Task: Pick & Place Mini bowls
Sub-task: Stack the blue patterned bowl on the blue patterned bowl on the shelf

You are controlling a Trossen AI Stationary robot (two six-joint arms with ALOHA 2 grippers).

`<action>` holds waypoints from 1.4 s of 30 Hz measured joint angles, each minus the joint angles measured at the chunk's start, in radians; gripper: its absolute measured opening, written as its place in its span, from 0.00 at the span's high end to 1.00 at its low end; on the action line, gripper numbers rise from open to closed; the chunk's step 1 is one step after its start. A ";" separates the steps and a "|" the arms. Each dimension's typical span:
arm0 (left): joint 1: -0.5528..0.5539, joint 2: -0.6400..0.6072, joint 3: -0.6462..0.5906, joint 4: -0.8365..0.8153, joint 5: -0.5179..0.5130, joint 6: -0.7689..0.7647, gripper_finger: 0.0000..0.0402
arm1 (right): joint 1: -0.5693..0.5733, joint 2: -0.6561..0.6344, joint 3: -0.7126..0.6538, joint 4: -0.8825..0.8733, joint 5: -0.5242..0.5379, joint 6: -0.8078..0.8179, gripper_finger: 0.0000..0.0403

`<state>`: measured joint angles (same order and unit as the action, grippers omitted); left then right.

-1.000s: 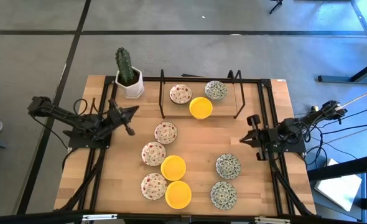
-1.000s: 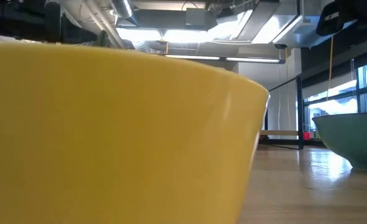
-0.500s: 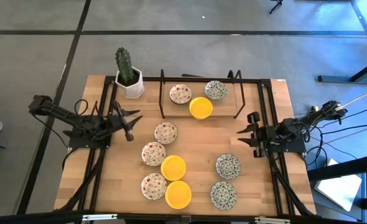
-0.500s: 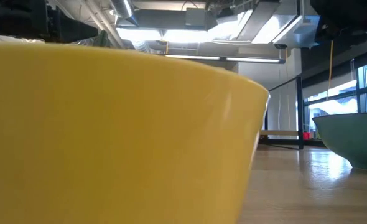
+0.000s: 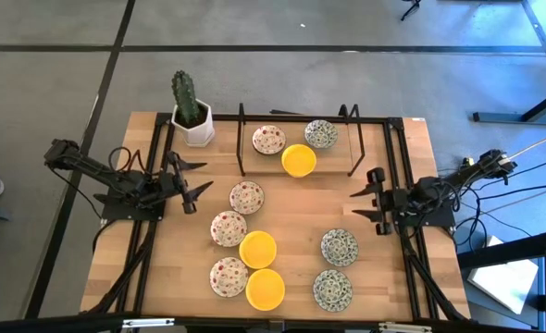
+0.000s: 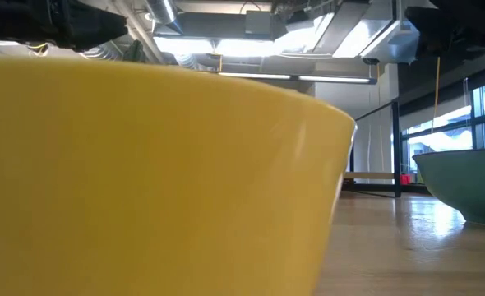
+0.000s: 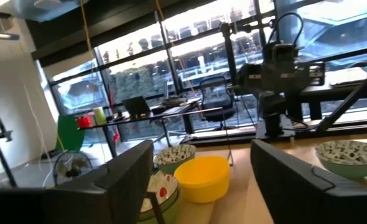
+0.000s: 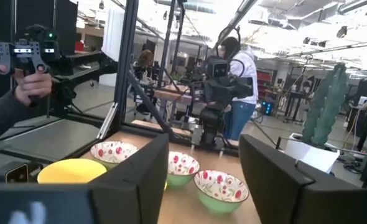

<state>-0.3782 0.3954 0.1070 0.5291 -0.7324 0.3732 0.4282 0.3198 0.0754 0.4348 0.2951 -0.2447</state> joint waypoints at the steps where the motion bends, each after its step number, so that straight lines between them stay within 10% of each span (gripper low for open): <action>1: 0.000 0.000 0.000 0.003 0.001 0.004 0.40 | 0.000 0.000 0.000 0.006 0.000 -0.006 0.54; 12: 0.000 0.000 0.000 0.011 0.099 0.117 0.97 | 0.009 0.111 0.270 -0.286 0.000 -0.072 0.94; 25: 0.000 0.000 0.000 0.021 0.107 0.078 0.98 | 0.089 0.759 0.919 -1.303 -0.041 0.505 0.94; 42: 0.000 0.000 0.001 0.041 0.107 0.082 0.98 | 0.093 0.947 0.952 -1.377 -0.116 0.710 0.94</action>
<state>-0.3782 0.3950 0.1078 0.5701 -0.6254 0.4557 0.5217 1.2673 1.0275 -0.9421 0.1789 0.4651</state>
